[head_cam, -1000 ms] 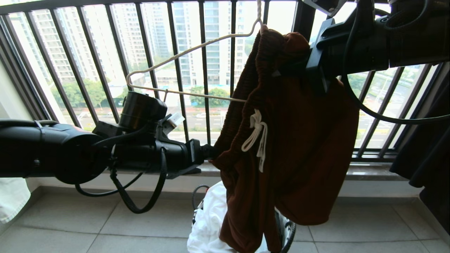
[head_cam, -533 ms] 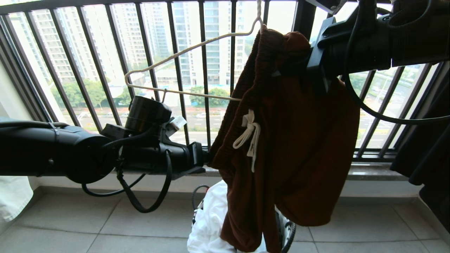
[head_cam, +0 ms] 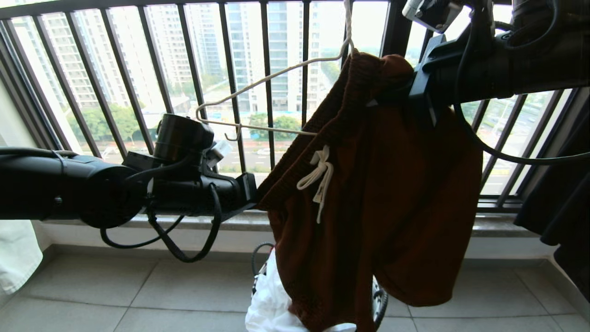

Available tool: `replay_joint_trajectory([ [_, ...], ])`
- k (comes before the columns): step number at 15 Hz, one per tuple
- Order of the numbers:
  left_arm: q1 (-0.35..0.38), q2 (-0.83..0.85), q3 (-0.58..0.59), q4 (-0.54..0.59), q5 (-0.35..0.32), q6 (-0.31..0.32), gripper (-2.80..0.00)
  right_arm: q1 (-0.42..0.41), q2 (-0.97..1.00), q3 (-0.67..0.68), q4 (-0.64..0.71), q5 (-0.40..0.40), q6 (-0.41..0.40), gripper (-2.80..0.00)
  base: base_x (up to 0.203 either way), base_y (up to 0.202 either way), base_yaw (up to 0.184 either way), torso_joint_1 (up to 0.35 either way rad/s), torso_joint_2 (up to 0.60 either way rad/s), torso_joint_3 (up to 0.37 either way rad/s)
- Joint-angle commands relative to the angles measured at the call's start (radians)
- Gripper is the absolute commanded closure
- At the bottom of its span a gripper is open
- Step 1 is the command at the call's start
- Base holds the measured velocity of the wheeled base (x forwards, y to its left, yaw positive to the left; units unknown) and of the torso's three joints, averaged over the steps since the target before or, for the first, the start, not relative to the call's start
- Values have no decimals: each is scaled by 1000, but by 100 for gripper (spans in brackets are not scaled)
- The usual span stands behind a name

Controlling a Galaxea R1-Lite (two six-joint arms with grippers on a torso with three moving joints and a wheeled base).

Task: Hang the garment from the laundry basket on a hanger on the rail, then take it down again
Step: Hang the clothes on the clothes rack

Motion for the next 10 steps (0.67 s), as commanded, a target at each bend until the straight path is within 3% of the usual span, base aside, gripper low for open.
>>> replay_joint_trajectory([
  [1, 21, 6, -16, 0, 24, -5, 0, -33, 3, 18, 0, 7, -5, 0, 0, 0, 0, 0, 0, 0],
  [3, 33, 15, -30, 0, 68, -5, 0, -59, -3, 33, 0, 32, -4, 0, 0, 0, 0, 0, 0, 0],
  [10, 114, 25, -74, 0, 65, -6, 0, -91, -32, 113, -2, 51, -13, 0, 0, 0, 0, 0, 0, 0],
])
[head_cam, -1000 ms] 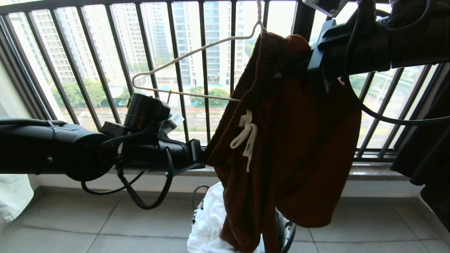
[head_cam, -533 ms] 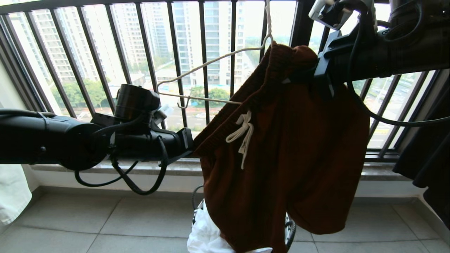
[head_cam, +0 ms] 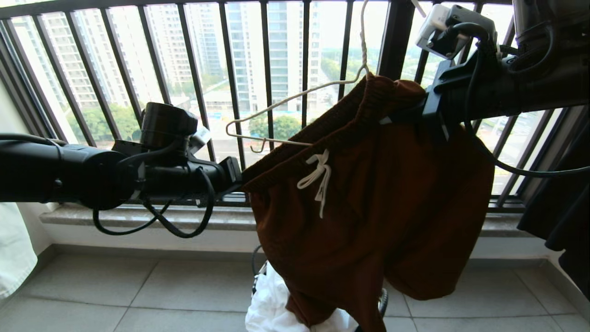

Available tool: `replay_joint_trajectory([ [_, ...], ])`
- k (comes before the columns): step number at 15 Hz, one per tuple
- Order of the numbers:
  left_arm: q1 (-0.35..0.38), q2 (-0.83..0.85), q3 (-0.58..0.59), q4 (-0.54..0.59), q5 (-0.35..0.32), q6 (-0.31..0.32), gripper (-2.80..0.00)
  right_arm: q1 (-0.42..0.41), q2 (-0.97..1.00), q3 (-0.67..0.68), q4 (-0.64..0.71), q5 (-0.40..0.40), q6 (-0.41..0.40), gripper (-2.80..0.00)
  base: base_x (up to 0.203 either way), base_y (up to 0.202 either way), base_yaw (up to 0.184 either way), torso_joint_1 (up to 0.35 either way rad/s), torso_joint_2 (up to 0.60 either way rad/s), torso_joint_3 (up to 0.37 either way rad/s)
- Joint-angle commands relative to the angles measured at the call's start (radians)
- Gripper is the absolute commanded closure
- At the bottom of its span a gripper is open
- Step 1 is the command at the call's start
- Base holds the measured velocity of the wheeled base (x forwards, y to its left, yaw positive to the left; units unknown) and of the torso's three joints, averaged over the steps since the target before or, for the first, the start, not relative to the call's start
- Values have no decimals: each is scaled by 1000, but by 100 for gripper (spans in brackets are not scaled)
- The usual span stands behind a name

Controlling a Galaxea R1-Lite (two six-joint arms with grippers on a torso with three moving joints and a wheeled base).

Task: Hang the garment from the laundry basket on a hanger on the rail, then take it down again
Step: Hang the clothes on the clothes rack

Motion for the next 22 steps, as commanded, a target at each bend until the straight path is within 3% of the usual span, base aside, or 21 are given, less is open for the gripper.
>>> replay_joint_trajectory([
  [1, 27, -3, -18, -1, -3, -4, 0, -6, -4, 16, 3, 2, -4, 0, 0, 0, 0, 0, 0, 0],
  [4, 63, -14, -40, 1, -6, -3, 0, -5, 0, 34, 2, 1, -6, 0, 0, 0, 0, 0, 0, 0],
  [22, 116, -84, -78, 10, -12, -6, 0, -9, 100, 89, -11, -25, -49, 0, 0, 0, 0, 0, 0, 0],
])
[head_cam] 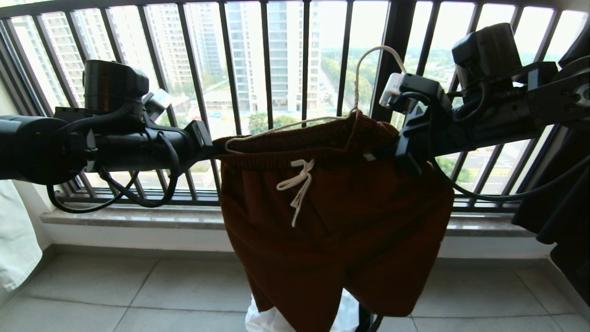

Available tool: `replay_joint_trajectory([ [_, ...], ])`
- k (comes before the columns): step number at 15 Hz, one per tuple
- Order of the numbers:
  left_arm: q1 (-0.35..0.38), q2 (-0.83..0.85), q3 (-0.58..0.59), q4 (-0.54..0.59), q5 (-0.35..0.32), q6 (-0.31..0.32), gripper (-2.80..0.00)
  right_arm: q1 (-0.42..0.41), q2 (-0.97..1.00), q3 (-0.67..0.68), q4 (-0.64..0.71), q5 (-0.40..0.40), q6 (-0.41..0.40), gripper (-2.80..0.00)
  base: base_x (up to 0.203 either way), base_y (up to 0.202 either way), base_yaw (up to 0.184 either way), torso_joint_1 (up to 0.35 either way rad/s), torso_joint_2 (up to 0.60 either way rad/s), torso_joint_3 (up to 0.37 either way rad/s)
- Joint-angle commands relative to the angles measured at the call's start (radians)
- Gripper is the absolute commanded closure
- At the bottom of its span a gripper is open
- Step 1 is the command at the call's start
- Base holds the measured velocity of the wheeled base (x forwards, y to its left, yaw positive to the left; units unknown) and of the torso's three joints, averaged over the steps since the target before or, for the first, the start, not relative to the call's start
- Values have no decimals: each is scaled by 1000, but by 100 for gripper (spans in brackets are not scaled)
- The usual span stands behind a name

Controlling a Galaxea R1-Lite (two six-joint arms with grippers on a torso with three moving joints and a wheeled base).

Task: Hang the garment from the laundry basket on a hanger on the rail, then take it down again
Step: Hang the clothes on the clothes rack

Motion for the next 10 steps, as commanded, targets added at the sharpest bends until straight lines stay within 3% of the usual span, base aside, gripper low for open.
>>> replay_joint_trajectory([
  [1, 14, 4, -4, -2, 0, -2, 0, -4, -1, 5, 3, -3, -8, 0, 0, 0, 0, 0, 0, 0],
  [7, 27, -19, -13, 0, -6, -4, 0, 4, 3, 22, 3, -13, -12, 0, 0, 0, 0, 0, 0, 0],
  [10, -5, -39, -18, 34, -4, -3, 0, 50, 40, 10, -4, -38, -6, 0, 0, 0, 0, 0, 0, 0],
])
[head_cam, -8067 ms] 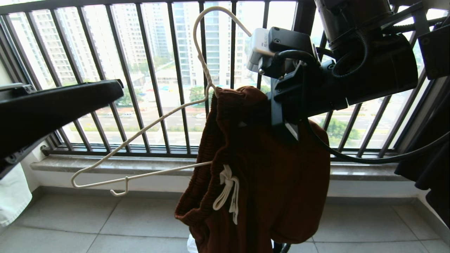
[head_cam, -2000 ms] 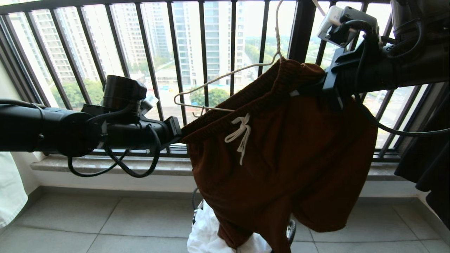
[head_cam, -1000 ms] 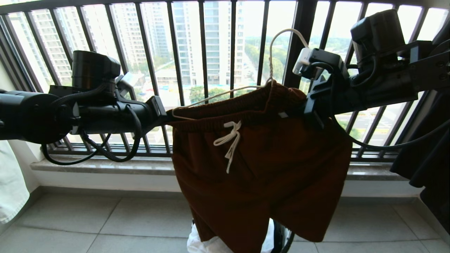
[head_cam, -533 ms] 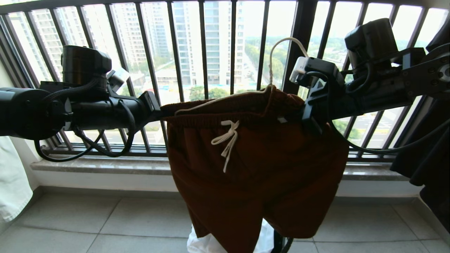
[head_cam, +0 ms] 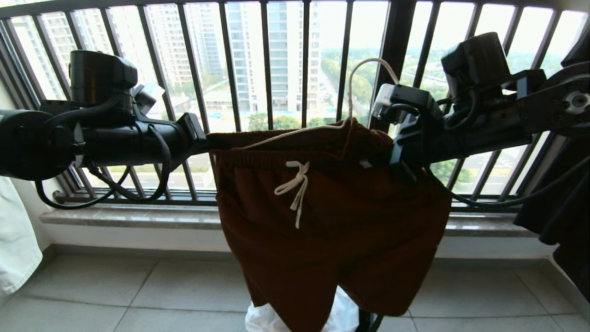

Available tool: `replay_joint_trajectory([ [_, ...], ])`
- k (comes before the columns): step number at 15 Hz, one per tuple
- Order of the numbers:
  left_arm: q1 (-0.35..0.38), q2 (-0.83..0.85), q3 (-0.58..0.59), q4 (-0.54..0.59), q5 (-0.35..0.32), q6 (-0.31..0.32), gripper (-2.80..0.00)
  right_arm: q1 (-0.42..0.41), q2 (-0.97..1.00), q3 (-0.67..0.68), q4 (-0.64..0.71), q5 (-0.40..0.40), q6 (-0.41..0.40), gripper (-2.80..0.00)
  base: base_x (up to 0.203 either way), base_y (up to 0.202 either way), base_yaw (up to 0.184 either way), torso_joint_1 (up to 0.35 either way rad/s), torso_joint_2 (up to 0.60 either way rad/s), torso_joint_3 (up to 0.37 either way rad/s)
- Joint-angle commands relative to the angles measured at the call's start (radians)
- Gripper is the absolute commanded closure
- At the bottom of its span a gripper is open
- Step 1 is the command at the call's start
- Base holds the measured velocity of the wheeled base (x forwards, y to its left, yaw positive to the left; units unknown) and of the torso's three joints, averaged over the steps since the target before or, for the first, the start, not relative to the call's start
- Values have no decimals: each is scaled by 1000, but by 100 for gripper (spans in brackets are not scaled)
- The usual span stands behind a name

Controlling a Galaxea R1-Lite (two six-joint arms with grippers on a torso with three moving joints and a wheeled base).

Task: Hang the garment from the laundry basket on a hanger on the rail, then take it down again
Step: Hang the clothes on the clothes rack

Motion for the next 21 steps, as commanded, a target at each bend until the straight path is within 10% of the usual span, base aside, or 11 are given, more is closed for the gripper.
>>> replay_joint_trajectory([
  [1, -22, -18, -35, 76, 0, -2, 0, 26, 49, -24, -8, 1, 1, 0, 0, 0, 0, 0, 0, 0],
  [4, -31, -21, -123, 237, 4, -2, 0, 52, 97, -52, -10, 4, 9, 0, 0, 0, 0, 0, 0, 0],
  [14, -15, -88, -124, 237, 22, 2, 0, 98, 130, -46, -9, -53, 9, 0, 0, 0, 0, 0, 0, 0],
  [21, 122, -42, -183, 234, 63, 36, 0, 72, 124, -32, -7, -68, 7, 0, 0, 0, 0, 0, 0, 0],
])
